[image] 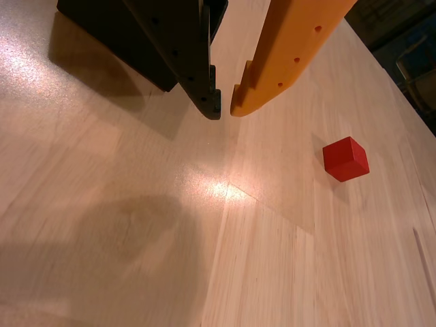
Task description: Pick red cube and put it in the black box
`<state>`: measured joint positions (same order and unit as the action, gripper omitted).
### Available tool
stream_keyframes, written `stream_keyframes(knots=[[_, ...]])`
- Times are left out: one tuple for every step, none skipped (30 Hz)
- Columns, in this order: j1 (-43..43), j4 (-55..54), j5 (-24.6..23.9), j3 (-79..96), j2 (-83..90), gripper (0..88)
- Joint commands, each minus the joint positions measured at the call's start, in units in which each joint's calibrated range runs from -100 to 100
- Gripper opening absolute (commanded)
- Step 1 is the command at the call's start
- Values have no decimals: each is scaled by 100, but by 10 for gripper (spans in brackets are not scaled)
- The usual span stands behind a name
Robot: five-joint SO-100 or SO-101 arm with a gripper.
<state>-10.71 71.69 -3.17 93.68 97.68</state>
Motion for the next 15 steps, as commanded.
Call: stream_keyframes(knots=[[13, -11, 19, -29, 32, 10], [13, -11, 19, -29, 32, 10], [13, -11, 19, -29, 32, 10], [13, -11, 19, -29, 32, 10], [13, -11, 19, -29, 32, 10], [13, -11, 19, -29, 32, 10], [13, -11, 19, -29, 32, 10], [13, -11, 19, -29, 32, 10], [13, -11, 19, -29, 32, 10], [5, -11, 19, -29, 32, 10], [-48, -11, 25, -29, 32, 10], [-71, -11, 25, -29, 32, 12], [-33, -11, 12, -29, 32, 15], [13, 14, -6, -29, 32, 11], [13, 14, 6, -29, 32, 11]])
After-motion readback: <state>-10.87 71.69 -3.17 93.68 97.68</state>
